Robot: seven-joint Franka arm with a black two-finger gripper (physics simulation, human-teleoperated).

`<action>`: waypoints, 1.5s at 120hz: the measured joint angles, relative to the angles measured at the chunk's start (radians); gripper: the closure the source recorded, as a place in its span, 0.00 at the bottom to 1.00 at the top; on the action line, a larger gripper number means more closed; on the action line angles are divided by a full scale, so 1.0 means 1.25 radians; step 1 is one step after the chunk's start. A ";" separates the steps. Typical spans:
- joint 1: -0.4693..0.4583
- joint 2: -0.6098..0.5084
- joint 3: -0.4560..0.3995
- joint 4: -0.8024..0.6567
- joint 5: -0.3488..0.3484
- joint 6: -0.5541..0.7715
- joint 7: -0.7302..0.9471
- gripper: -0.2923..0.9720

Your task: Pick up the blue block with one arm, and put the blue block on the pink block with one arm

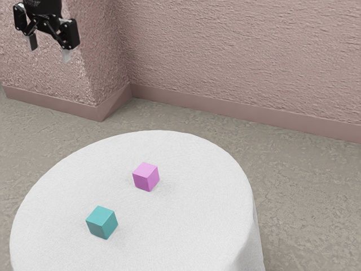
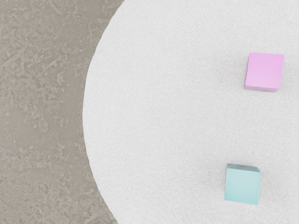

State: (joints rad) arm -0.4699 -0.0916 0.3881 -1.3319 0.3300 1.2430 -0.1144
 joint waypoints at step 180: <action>-0.001 0.068 0.015 -0.802 -0.188 0.680 -0.122 0.23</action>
State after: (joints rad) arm -0.4716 -0.0066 0.4065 -2.3344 0.0948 2.0931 -0.2673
